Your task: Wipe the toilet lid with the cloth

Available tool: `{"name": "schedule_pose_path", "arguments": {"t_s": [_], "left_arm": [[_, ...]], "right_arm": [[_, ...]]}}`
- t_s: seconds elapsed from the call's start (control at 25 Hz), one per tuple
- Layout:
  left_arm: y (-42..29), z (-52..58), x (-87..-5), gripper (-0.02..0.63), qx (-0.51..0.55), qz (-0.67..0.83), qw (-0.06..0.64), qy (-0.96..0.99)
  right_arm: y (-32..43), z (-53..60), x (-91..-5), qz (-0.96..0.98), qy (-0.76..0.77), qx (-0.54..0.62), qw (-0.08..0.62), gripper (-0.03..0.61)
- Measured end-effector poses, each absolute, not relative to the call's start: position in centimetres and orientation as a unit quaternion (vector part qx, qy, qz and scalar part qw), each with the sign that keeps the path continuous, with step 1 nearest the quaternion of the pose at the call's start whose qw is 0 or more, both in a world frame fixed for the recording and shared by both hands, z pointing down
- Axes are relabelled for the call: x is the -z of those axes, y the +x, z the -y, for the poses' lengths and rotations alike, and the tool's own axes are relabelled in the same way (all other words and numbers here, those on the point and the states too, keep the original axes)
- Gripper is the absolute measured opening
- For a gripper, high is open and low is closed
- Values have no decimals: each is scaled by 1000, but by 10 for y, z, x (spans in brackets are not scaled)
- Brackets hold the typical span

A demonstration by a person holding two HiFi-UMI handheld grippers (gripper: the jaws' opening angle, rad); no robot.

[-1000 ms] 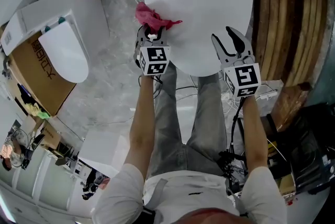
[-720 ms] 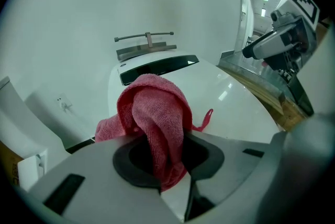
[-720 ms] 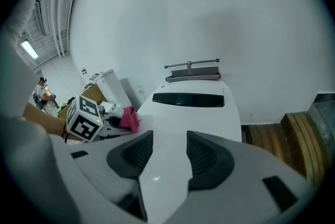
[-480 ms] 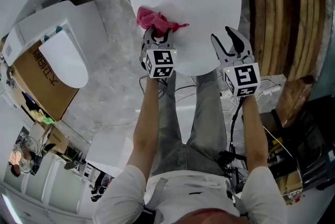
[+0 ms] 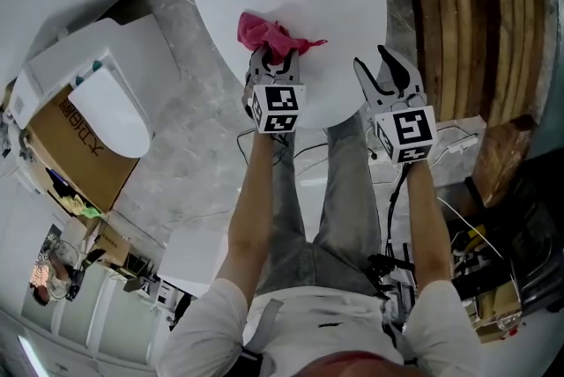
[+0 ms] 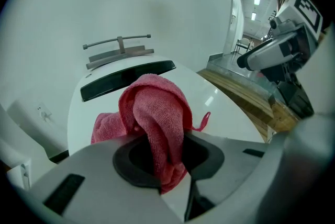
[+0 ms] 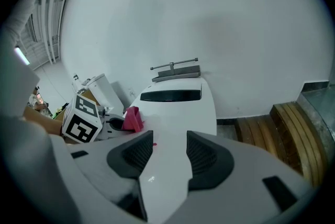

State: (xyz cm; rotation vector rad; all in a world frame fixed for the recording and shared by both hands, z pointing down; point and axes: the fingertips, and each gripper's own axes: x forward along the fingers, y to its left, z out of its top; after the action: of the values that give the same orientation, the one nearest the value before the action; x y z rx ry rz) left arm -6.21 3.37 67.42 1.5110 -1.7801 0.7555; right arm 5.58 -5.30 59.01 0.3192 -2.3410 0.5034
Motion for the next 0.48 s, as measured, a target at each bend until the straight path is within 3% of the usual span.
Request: {"name": "schedule_pose_path", "arguments": {"t_s": [0.48], "left_arm": [[-5,26,-674,109,-286,646,327,627]], "right_arm": [[94,78,-594,900,154,-210,350,207]]}}
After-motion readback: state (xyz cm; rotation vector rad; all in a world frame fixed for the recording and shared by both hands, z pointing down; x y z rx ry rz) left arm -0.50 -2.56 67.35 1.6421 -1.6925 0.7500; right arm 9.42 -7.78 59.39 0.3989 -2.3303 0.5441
